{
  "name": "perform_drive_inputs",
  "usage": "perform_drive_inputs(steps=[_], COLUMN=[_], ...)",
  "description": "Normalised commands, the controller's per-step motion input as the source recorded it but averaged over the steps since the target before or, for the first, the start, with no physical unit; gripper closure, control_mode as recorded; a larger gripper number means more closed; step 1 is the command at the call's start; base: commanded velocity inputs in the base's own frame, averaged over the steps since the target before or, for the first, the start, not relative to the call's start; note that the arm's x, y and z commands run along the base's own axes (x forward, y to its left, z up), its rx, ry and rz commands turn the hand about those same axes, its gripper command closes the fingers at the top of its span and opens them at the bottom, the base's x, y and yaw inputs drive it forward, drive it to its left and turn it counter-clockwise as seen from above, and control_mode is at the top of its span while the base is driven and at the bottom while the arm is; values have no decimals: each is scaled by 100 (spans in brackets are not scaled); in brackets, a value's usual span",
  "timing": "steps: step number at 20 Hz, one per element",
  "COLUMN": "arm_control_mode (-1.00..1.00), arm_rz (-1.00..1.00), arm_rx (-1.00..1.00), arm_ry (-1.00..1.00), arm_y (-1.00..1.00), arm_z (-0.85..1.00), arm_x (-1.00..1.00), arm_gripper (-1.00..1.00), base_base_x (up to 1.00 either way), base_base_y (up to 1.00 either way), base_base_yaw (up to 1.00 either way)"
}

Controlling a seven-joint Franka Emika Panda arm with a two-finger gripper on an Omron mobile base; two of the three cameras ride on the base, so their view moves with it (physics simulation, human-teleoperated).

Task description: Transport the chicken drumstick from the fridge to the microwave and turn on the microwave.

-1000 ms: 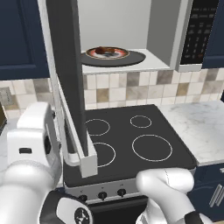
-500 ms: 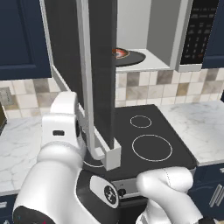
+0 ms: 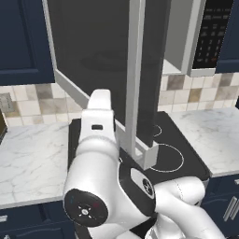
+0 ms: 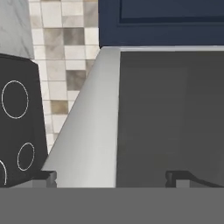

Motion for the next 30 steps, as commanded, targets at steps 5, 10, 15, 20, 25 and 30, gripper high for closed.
perform_drive_inputs(steps=[5, 10, 15, 20, 25, 30], arm_control_mode=[-100, -100, -100, -100, -100, -100], arm_rz=[0, 0, 0, 0, 0, 0], arm_rx=[0, 0, 0, 0, 0, 0], arm_ry=[0, 0, 0, 0, 0, 0], arm_y=[-53, -51, -53, -51, -47, -47], arm_z=[-2, 0, 0, 0, 0, 2], arm_x=[42, 44, 45, 45, 42, 49], arm_gripper=[-100, -100, -100, -100, -100, -100], base_base_x=[0, 0, 0, 0, 0, 0], base_base_y=[0, 0, 0, 0, 0, 0], base_base_yaw=[0, 0, 0, 0, 0, 0])
